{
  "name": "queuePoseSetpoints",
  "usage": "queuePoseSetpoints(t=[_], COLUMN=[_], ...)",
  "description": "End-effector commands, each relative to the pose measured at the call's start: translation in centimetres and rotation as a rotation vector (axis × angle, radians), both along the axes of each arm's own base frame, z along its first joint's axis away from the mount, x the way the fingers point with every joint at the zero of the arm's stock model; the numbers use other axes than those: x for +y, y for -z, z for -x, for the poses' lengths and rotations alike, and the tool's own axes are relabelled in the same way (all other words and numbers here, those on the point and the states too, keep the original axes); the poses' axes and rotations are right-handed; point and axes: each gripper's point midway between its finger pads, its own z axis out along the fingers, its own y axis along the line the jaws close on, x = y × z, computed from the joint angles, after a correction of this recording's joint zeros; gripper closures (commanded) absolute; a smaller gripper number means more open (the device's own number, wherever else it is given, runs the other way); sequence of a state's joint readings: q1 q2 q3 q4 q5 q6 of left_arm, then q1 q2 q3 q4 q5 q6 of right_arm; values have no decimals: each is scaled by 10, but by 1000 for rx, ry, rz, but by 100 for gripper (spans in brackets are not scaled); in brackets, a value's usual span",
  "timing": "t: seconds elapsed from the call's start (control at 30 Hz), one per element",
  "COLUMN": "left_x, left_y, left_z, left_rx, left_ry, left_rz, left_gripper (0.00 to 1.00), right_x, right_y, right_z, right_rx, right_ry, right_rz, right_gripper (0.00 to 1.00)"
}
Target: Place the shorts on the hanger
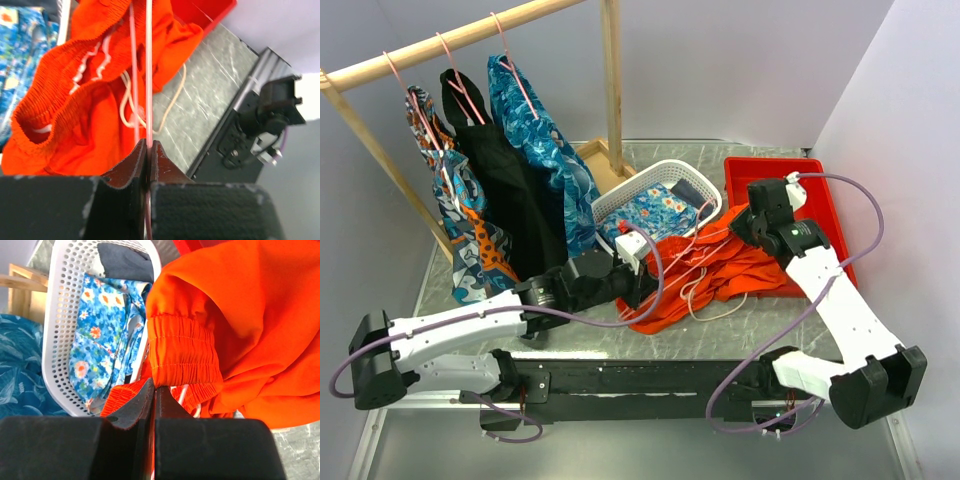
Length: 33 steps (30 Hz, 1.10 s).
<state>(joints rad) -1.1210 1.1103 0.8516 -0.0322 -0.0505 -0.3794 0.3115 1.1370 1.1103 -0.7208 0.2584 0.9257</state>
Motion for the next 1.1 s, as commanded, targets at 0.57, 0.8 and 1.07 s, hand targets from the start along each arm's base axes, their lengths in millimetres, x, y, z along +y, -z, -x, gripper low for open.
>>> queuePoseSetpoints(t=[0.57,0.8,1.07], left_x=[-4,0,-3], left_y=[-41,-37,-28], left_z=[-49,-46,-43], left_rx=[-350,-374,-445], left_ry=[-250,-296,-307], left_rz=[207,221,174], left_gripper=[99,99,99], right_x=[34,13,-28], right_y=[-52,-66,-55], right_z=[22,31,13], right_rx=[-115,-134,-85], right_ry=[-190,-156,-98], right_rz=[-109,-74,-175], right_gripper=[79,38,23])
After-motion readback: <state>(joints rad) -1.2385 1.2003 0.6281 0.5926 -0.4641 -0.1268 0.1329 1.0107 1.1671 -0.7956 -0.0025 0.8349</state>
